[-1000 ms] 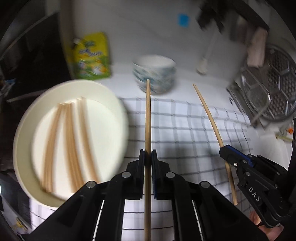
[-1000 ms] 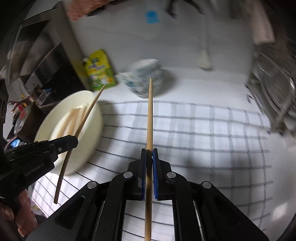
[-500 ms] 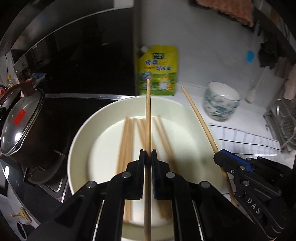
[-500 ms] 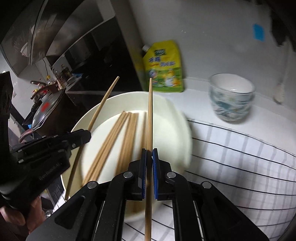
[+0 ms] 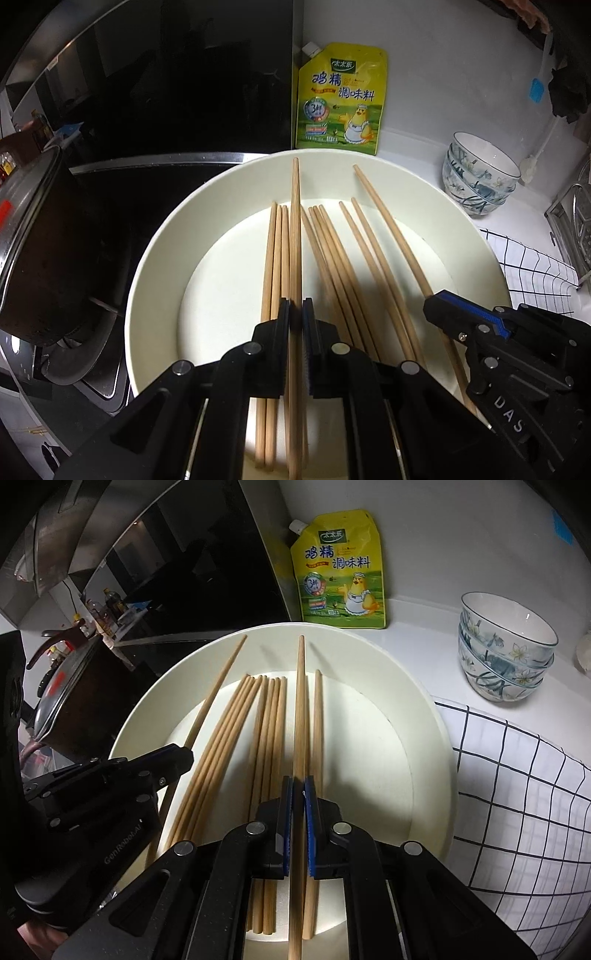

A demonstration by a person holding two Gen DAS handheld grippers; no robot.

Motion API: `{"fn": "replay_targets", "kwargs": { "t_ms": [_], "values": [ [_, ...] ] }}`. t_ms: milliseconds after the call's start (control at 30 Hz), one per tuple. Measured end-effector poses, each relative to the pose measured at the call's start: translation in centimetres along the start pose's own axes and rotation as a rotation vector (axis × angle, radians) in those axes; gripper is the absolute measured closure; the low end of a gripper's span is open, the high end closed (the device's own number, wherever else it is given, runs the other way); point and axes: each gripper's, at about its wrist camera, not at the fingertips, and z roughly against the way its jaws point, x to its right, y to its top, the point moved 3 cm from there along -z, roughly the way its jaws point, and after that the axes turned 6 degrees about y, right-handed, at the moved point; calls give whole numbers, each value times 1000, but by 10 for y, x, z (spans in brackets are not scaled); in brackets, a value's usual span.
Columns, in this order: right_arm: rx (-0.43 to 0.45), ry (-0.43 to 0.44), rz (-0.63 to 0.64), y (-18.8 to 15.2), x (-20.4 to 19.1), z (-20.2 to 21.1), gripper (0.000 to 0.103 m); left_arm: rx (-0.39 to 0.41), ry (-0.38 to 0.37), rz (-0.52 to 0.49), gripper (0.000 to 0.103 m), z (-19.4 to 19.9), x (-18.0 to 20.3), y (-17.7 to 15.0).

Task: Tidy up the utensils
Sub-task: 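Lift both chopsticks, carry them over the white basin and lower them in, then open both tools to release the chopsticks into the basin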

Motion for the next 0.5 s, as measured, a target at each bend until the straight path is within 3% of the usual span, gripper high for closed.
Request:
{"fn": "replay_targets", "kwargs": {
  "t_ms": [33, 100, 167, 200, 500],
  "values": [
    [2, 2, 1, 0, 0, 0, 96, -2, -1, 5, 92, 0, -1, 0],
    [20, -2, 3, 0, 0, 5, 89, -7, -10, 14, 77, 1, -4, -1],
    [35, -25, 13, 0, -1, 11, 81, 3, -5, 27, 51, 6, -8, -1],
    [42, -33, 14, 0, -1, 14, 81, 13, -4, 35, 46, 9, -10, -1],
    [71, -48, 3, -6, -4, 39, 80, 31, -2, 41, 42, 34, -12, -3]
  ]
}}
